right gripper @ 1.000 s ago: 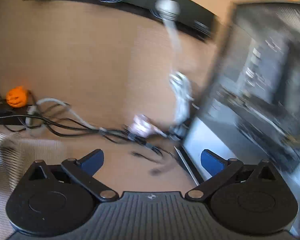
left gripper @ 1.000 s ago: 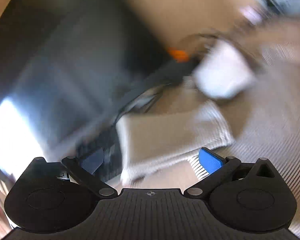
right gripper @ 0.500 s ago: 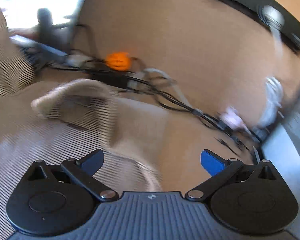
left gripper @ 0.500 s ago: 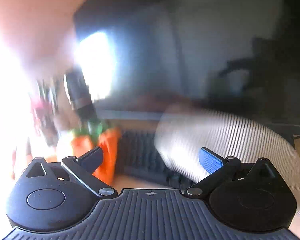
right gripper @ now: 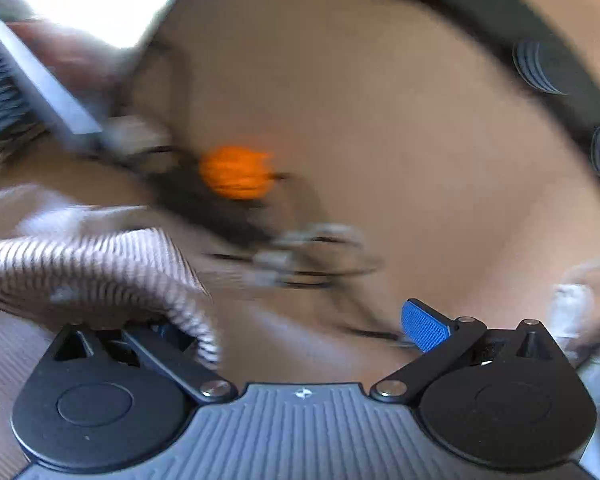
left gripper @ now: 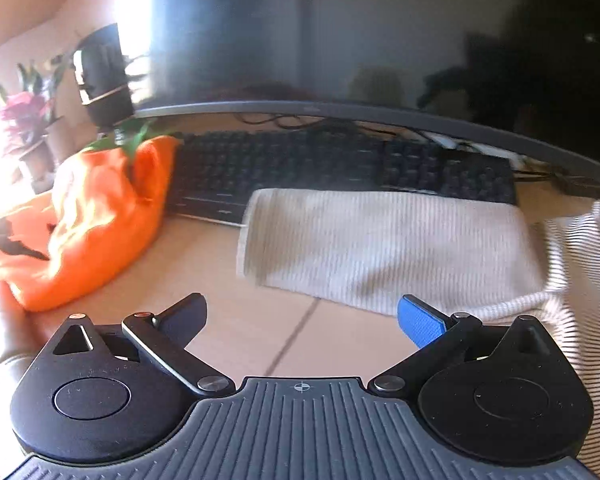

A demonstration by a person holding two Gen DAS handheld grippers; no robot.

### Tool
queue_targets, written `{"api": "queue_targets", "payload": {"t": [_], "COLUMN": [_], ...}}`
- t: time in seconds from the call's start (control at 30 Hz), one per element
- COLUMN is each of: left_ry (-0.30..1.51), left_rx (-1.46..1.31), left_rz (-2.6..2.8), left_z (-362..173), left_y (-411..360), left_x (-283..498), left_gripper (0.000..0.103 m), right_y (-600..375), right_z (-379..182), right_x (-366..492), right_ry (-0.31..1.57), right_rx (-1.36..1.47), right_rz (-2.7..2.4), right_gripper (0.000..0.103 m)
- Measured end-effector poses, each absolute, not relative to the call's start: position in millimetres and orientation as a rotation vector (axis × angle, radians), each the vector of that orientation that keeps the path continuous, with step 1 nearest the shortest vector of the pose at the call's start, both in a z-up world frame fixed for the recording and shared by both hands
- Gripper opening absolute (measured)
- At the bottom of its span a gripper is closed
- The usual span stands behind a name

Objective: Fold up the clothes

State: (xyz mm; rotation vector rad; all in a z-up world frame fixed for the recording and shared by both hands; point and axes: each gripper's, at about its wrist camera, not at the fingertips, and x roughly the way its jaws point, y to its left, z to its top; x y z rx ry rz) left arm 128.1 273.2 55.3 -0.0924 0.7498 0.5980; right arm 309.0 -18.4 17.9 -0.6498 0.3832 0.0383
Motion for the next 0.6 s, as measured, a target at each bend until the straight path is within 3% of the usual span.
{"api": "queue_targets", "payload": {"t": [0.17, 0.3, 0.6], "left_ry": [0.701, 0.705, 0.859], "left_rx": [-0.106, -0.119, -0.093], "left_rz": [0.395, 0.163, -0.140], "left_z": [65, 63, 28], "left_y": [238, 193, 110], "left_x": [155, 180, 191], "left_gripper": [0.103, 0.103, 0.103], "right_y": [-109, -144, -134], "right_z": [44, 55, 2], "right_x": [286, 256, 263], "right_ry": [0.221, 0.331, 0.557], "right_rx": [-0.848, -0.733, -0.741], "right_rz": [-0.395, -0.362, -0.286], "right_gripper": [0.103, 0.103, 0.103]}}
